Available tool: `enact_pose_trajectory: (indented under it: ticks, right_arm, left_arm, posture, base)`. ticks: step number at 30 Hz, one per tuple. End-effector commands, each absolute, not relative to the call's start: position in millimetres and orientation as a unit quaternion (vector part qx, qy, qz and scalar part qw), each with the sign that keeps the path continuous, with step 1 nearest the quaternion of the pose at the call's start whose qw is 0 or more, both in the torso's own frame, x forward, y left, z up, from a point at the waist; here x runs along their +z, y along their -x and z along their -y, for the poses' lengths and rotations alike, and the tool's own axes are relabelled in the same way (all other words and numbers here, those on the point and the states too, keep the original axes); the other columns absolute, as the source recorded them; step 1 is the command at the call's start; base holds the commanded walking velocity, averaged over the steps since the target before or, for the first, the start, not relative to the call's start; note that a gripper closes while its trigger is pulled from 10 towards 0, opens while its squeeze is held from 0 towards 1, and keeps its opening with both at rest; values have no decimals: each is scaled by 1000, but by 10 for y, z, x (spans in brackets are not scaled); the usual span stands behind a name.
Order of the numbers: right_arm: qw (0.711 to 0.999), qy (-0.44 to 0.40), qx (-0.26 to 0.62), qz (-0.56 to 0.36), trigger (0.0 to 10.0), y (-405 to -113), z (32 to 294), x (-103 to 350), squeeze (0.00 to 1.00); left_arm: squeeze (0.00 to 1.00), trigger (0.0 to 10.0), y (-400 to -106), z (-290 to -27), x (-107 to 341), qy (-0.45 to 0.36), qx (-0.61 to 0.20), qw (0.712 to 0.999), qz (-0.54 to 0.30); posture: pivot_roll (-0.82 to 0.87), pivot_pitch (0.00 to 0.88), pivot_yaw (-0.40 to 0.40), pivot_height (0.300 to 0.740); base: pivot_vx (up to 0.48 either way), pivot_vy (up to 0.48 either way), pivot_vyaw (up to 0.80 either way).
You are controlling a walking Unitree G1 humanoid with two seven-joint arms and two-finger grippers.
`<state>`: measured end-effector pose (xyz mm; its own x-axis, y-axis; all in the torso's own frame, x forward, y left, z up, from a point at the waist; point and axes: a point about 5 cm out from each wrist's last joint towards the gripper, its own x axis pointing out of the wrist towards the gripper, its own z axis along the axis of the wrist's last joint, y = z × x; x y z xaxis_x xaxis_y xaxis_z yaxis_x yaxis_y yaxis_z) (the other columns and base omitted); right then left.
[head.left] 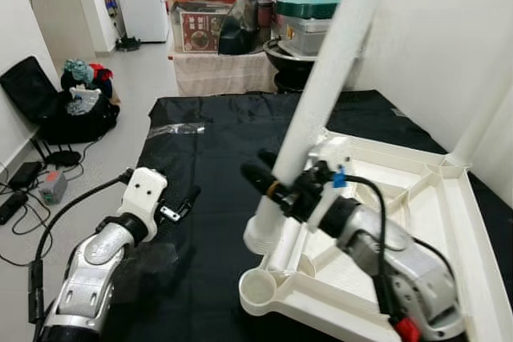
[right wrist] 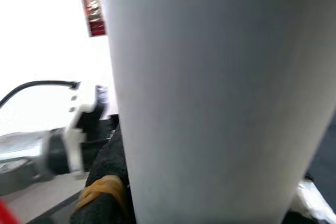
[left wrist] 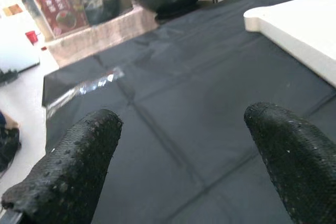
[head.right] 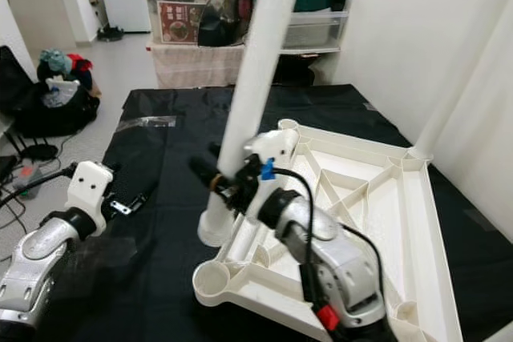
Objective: Building children table
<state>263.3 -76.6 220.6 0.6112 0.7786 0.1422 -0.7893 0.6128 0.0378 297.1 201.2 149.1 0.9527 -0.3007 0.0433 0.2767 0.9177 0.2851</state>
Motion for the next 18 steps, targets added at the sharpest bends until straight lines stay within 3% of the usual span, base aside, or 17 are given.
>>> enact_pose_trajectory:
  ticks: [1, 8, 14, 18]
  right_arm:
    - [887, -32, 457, 51, 10000, -2597, 716, 2157, 0]
    - [871, 3, 491, 13, 10000, -2513, 833, 1978, 0]
    - [876, 22, 482, -19, 10000, -2525, 1078, 1821, 0]
    - [875, 14, 483, -17, 10000, -2517, 1085, 1843, 0]
  left_arm:
    - [0, 10000, -2955, -2047, 1512, -146, -149, 977, 43]
    - [0, 10000, -2963, -2061, 1506, -147, -147, 977, 43]
    - [0, 10000, -2972, -2027, 1509, -147, -154, 976, 46]
    - [0, 10000, -2980, -2033, 1511, -148, -154, 976, 46]
  posture:
    - [92, 0, -69, 740]
    - [90, 0, -69, 740]
    - [89, 0, -61, 740]
    - [87, 0, -57, 740]
  base:
    - [0, 0, 0]
    - [0, 0, 0]
    - [0, 0, 0]
    - [0, 0, 0]
